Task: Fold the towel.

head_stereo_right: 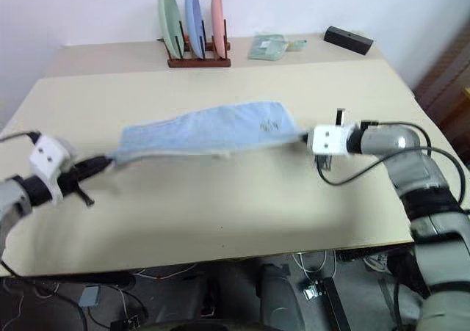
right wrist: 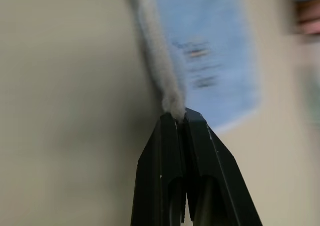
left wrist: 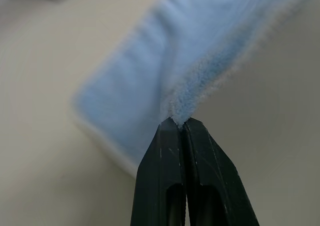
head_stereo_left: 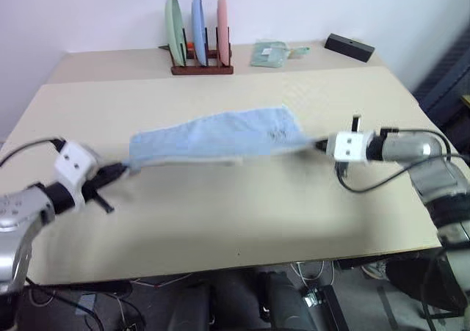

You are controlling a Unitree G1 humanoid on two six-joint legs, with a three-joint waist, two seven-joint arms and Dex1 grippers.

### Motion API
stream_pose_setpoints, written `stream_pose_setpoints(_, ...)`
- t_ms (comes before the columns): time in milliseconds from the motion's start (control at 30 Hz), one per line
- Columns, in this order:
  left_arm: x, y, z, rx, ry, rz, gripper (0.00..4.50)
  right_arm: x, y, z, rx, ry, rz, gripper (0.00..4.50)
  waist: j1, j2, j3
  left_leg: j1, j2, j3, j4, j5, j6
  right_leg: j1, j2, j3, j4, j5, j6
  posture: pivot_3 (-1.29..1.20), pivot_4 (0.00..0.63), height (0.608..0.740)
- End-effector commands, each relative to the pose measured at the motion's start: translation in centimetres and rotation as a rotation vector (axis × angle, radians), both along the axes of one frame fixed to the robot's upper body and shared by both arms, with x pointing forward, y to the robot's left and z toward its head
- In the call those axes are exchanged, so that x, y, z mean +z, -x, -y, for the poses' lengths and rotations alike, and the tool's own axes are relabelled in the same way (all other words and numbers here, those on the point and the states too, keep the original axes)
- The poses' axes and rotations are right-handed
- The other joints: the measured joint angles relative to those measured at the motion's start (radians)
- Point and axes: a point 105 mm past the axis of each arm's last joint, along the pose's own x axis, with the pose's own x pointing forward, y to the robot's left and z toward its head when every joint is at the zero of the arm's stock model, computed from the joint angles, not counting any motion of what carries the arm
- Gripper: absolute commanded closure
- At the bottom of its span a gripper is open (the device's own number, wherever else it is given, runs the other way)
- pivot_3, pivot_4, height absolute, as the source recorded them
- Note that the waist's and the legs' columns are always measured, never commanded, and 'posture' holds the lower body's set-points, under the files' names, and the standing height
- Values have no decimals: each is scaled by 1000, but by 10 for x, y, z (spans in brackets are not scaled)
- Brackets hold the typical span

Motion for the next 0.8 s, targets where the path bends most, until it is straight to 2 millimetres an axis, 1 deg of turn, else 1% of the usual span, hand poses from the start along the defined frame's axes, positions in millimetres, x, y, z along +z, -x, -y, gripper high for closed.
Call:
stream_pose_setpoints(33,1,25,9,-79,-28,-87,4500,16,18,7,-9,-16,-65,4462,2,0,0,3,0,0,0,0,0,3,0,0,-1,-2,-3,0,150,740)
stream_pose_setpoints(133,-9,46,11,-110,-24,-200,4500,16,33,7,-16,-33,-163,4462,2,0,0,5,0,0,-1,0,0,5,1,-1,-1,-2,-4,0,150,740)
stream_pose_setpoints(200,-14,57,11,-113,-18,-253,4500,14,50,9,-16,-33,-269,4462,2,0,0,5,0,0,-1,0,0,5,1,-1,-1,-2,-4,0,150,740)
stream_pose_setpoints(267,-16,64,11,-108,-15,-278,4500,13,63,11,-17,-23,-343,4462,4,0,0,4,0,0,-2,0,0,4,1,-1,-2,-3,-4,0,150,740)
stream_pose_setpoints(333,-18,69,9,-105,-21,-297,4500,13,72,13,-21,-10,-385,4462,5,0,-1,4,0,0,-2,0,0,4,1,-2,-2,-3,-4,0,150,740)
stream_pose_setpoints(400,-25,78,5,-108,-49,-341,4500,13,87,17,-15,28,-461,4462,4,0,-1,4,0,0,-2,0,0,5,2,-2,-2,-3,-4,0,150,740)
stream_pose_setpoints(467,-27,83,2,-111,-68,-359,4500,14,96,18,-4,53,-497,4462,4,0,-1,4,0,0,-2,0,0,5,3,-2,-2,-3,-4,0,150,740)
stream_pose_setpoints(567,-24,79,0,-113,-65,-338,4500,20,94,12,20,49,-467,4462,3,-1,-1,4,0,0,-2,0,0,5,4,-3,-3,-5,-7,0,150,740)
stream_pose_setpoints(633,-19,69,-2,-101,-58,-292,4500,29,75,6,24,34,-345,4462,1,-1,-1,5,0,0,-2,0,0,5,4,-2,-3,-5,-7,0,150,740)
stream_pose_setpoints(700,-9,54,-3,-83,-24,-220,4500,39,54,-3,34,6,-235,4462,0,-1,-1,6,0,1,-1,0,0,5,5,-2,-2,-5,-7,0,150,740)
stream_pose_setpoints(767,-1,39,-6,-55,2,-164,4500,45,36,-10,41,-10,-171,4462,0,-1,-1,6,1,1,-1,0,0,5,7,-1,-2,-5,-7,0,150,740)
stream_pose_setpoints(800,0,35,-7,-46,5,-153,4500,47,31,-12,44,-11,-155,4462,2,-1,-1,5,1,1,-1,0,0,4,7,-1,-2,-5,-7,0,150,740)
